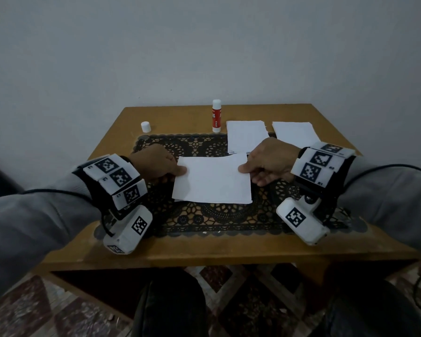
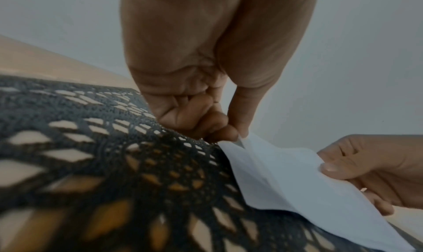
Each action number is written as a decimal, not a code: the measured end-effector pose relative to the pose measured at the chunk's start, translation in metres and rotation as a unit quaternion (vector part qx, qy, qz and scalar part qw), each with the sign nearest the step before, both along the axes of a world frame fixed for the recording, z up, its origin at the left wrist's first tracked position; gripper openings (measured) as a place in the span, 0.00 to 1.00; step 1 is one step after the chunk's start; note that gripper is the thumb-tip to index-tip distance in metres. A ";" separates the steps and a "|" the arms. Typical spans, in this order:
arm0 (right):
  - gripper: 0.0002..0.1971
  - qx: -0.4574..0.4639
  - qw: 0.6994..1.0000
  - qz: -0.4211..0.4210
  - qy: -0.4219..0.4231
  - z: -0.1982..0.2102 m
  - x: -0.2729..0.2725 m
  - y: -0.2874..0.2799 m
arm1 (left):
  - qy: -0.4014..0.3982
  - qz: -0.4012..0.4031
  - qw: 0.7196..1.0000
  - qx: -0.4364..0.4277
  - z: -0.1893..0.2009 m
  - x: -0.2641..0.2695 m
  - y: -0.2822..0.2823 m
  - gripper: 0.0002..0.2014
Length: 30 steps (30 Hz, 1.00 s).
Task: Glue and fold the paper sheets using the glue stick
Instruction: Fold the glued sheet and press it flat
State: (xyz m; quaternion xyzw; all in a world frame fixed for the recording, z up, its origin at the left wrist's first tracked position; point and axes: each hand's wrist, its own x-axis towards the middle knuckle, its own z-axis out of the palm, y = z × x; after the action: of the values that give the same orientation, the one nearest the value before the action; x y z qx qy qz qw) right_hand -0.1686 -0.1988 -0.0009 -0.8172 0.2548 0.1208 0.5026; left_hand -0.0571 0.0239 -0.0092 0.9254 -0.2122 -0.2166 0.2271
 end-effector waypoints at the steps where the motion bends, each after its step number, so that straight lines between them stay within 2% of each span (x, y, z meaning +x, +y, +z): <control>1: 0.08 -0.012 1.000 0.010 0.007 0.000 0.000 0.001 | 0.001 0.000 1.000 0.008 0.001 -0.001 -0.001 0.19; 10: 0.11 -0.092 0.994 0.049 0.029 -0.003 0.003 0.005 | -0.017 -0.019 0.997 0.068 0.000 0.000 -0.004 0.21; 19: 0.15 -0.118 0.991 0.064 0.014 -0.007 0.006 0.006 | -0.037 -0.038 0.997 0.060 -0.005 0.003 -0.003 0.21; 23: 0.15 -0.183 0.980 0.078 -0.010 -0.013 0.007 0.006 | -0.076 -0.053 0.992 0.082 -0.007 -0.001 -0.008 0.21; 25: 0.14 -0.243 0.966 0.094 -0.007 -0.014 0.008 0.007 | -0.127 -0.072 0.982 0.120 -0.007 -0.005 -0.012 0.19; 27: 0.19 -0.346 0.930 0.122 -0.009 -0.013 0.006 0.008 | -0.177 -0.089 0.966 0.166 -0.005 -0.012 -0.014 0.15; 30: 0.23 -0.456 0.868 0.184 -0.064 -0.008 -0.005 0.020 | -0.221 -0.172 0.939 0.199 -0.002 -0.021 -0.013 0.26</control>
State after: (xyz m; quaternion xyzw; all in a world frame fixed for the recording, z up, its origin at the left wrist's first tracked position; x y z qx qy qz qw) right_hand -0.1731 -0.1793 -0.0090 -0.9935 0.0941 0.0284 0.0578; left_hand -0.0778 0.0111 -0.0116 0.9258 -0.3654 -0.0801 -0.0554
